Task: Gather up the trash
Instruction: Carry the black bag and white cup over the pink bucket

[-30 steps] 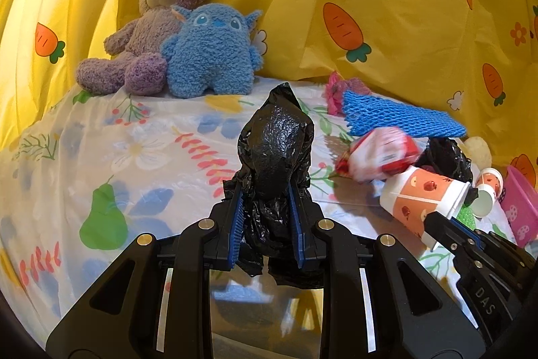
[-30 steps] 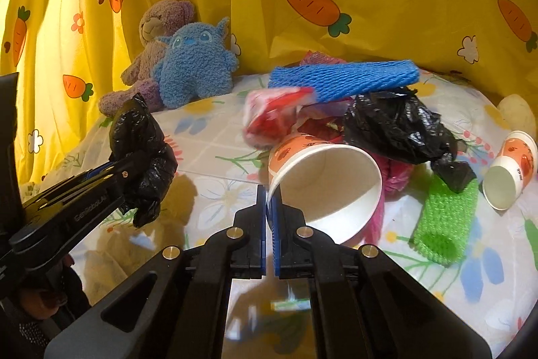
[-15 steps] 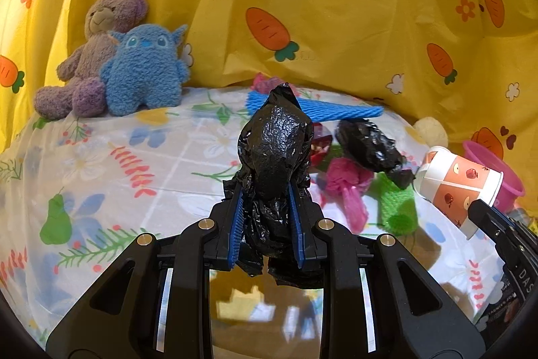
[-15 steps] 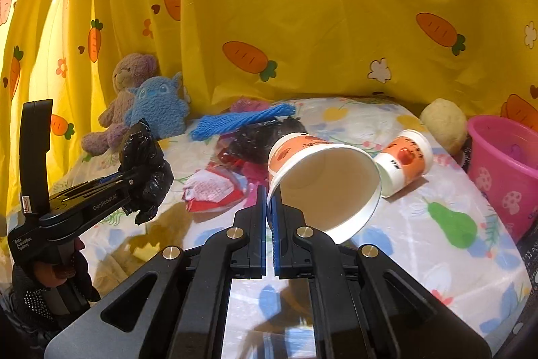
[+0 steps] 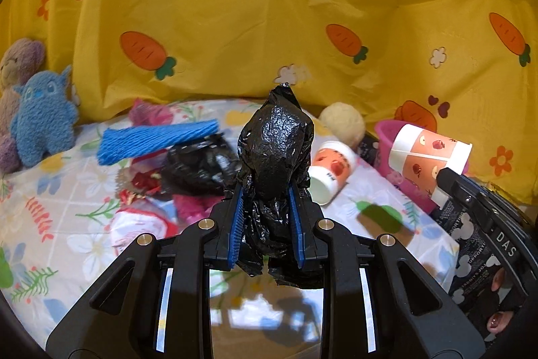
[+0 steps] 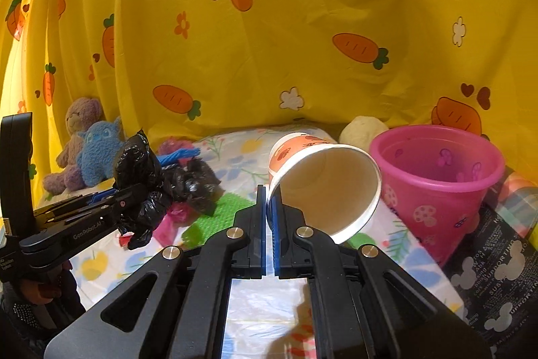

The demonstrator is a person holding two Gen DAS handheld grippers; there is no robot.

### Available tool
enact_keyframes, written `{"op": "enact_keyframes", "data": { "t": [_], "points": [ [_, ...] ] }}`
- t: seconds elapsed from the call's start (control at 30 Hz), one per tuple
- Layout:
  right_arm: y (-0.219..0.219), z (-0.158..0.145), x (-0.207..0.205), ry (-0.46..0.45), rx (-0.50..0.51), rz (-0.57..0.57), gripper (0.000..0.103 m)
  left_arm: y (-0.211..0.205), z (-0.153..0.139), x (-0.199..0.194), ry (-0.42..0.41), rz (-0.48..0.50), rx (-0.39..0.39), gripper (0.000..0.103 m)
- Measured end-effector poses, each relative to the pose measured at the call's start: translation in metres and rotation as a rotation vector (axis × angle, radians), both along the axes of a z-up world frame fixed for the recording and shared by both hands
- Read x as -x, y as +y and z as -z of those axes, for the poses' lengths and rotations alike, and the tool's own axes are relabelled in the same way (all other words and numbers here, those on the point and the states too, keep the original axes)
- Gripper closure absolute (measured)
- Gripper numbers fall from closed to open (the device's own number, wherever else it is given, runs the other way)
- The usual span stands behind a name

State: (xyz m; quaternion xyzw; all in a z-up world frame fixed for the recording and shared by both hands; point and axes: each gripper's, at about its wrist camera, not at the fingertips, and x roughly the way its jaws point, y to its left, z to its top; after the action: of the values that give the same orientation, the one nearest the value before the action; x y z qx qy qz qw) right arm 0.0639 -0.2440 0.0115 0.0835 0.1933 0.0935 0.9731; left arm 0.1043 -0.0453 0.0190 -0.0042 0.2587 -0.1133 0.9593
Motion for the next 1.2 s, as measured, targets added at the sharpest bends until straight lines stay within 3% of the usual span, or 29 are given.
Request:
{"op": "enact_keyframes", "data": {
  "t": [0.2,0.47,0.77,1.2],
  "points": [
    [-0.058,-0.008,-0.013,-0.015,0.005,0.147,0.099,-0.075,-0.015,-0.022,-0.034,0.170,0.009,0.080],
    [-0.116,-0.008,-0.036,0.007,0.010,0.272,0.099,-0.166,-0.015,-0.062,-0.014,0.344,0.021,0.080],
    [-0.144,0.002,-0.061,0.047,0.023,0.320,0.099,-0.218,0.002,-0.110,0.052,0.387,0.029,0.080],
    [-0.158,0.017,-0.082,0.094,0.024,0.337,0.099,-0.251,0.020,-0.135,0.081,0.453,0.017,0.079]
  ]
}}
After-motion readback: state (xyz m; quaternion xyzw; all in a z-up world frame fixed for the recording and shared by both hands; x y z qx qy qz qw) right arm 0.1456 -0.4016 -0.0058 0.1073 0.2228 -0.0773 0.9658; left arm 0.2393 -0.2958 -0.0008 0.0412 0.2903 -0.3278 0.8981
